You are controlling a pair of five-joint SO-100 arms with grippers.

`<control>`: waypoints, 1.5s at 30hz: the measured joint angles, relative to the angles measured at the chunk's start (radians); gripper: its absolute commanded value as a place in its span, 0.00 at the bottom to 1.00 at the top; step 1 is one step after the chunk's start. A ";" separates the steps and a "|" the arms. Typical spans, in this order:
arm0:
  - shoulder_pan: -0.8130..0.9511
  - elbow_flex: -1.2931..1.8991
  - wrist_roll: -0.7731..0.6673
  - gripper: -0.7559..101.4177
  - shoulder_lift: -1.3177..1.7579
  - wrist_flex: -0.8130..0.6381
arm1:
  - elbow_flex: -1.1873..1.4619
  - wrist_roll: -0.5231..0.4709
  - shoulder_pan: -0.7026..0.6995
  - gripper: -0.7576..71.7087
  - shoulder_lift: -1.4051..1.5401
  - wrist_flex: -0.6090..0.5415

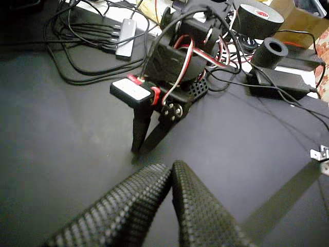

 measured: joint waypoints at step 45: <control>0.000 0.000 0.000 0.01 0.000 0.000 | -0.146 -0.374 -0.495 0.00 -0.072 -0.776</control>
